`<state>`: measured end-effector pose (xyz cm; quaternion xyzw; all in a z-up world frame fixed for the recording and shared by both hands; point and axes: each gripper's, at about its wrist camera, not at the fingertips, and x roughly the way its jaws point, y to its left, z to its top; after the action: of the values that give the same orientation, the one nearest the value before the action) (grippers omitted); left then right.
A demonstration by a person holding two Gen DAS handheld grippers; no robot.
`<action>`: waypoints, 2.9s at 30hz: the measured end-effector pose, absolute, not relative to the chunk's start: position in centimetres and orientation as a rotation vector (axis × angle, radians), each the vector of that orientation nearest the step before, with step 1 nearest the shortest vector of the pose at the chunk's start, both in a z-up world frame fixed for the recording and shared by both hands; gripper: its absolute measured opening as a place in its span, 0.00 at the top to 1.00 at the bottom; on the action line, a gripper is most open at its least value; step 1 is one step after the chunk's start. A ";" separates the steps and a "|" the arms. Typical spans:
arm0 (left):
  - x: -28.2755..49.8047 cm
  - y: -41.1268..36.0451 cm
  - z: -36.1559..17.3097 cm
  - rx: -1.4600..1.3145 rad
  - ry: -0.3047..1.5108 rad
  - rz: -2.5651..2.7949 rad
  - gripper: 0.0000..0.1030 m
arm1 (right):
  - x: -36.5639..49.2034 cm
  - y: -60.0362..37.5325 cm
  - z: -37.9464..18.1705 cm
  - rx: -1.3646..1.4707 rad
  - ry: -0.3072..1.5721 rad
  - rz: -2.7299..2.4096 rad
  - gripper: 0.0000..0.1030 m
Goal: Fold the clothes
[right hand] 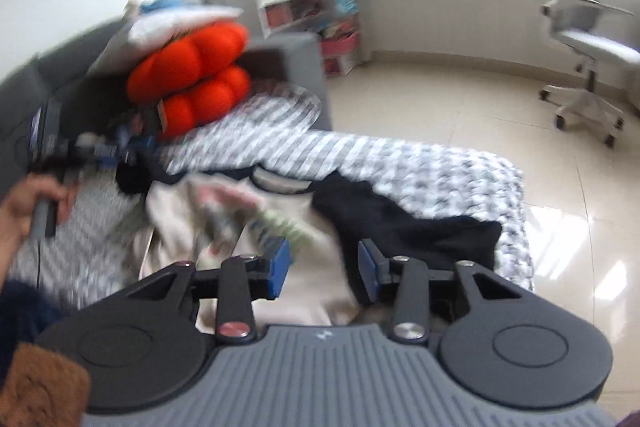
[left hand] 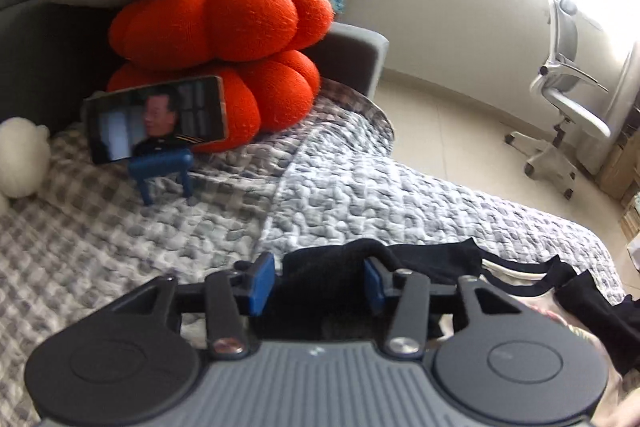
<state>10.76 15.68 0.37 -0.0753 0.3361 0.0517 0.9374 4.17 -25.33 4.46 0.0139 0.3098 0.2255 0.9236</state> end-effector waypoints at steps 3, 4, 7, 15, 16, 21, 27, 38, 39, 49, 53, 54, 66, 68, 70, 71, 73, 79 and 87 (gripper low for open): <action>12.5 13.6 -0.1 -0.065 0.721 0.086 0.47 | 5.7 -26.9 4.2 0.086 0.605 0.387 0.59; 13.0 13.1 0.0 -0.052 0.729 0.076 0.47 | 6.5 -26.6 3.7 0.067 0.607 0.371 0.59; 14.7 12.1 0.1 -0.030 0.736 0.036 0.40 | 8.9 -25.7 2.0 0.047 0.633 0.359 0.59; 18.2 9.8 1.3 0.038 0.698 0.023 0.23 | 15.4 -22.6 -1.7 -0.049 0.704 0.286 0.55; 18.4 9.5 1.3 0.049 0.689 0.024 0.22 | 16.0 -22.5 -2.0 -0.051 0.708 0.282 0.55; 20.2 8.2 -2.0 0.143 0.786 -0.035 0.20 | 17.5 -21.3 -3.1 -0.112 0.719 0.307 0.54; 20.9 7.4 -4.1 0.197 0.853 -0.113 0.20 | 20.0 -20.1 -4.4 -0.193 0.729 0.323 0.42; 22.2 6.4 -5.5 0.184 0.861 -0.183 0.51 | 23.3 -19.4 -5.7 -0.152 0.770 0.334 0.87; 22.2 6.1 -5.5 0.192 0.854 -0.189 0.65 | 23.4 -19.0 -5.8 -0.162 0.772 0.338 0.94; 22.0 6.7 -3.1 0.130 0.730 -0.170 0.97 | 22.8 -19.2 -2.5 -0.218 0.589 0.205 0.94; 22.2 6.7 -2.4 0.112 0.687 -0.136 0.97 | 23.0 -20.4 -1.3 -0.172 0.535 0.139 0.94; 22.3 6.7 -2.4 0.109 0.682 -0.128 0.97 | 23.1 -20.6 -1.2 -0.171 0.529 0.123 0.94; 23.0 6.9 -3.5 0.098 0.723 -0.129 0.96 | 25.9 -25.1 -5.2 -0.437 0.731 -0.361 0.86; 23.2 6.5 -3.8 0.109 0.737 -0.127 0.96 | 24.8 -23.4 -4.4 -0.445 0.673 -0.231 0.56; 23.5 6.4 -4.2 0.104 0.756 -0.120 0.96 | 23.6 -21.5 -3.4 -0.442 0.599 -0.082 0.41; 23.6 6.4 -4.4 0.098 0.765 -0.117 0.96 | 23.3 -20.8 -3.1 -0.430 0.589 -0.014 0.37; 23.8 6.5 -4.6 0.097 0.774 -0.116 0.96 | 22.8 -19.4 -2.7 -0.402 0.569 0.121 0.34; 23.7 6.7 -4.7 0.087 0.775 -0.123 0.96 | 22.9 -16.9 -5.2 -0.354 0.704 0.393 0.34; 23.6 6.8 -4.3 0.068 0.747 -0.124 0.96 | 22.1 -15.8 -5.9 -0.301 0.758 0.477 0.94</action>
<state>23.62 6.80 -4.30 0.0332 0.3646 -0.0605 0.9286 22.08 -15.83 -5.90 -0.1451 0.3648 0.2299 0.8905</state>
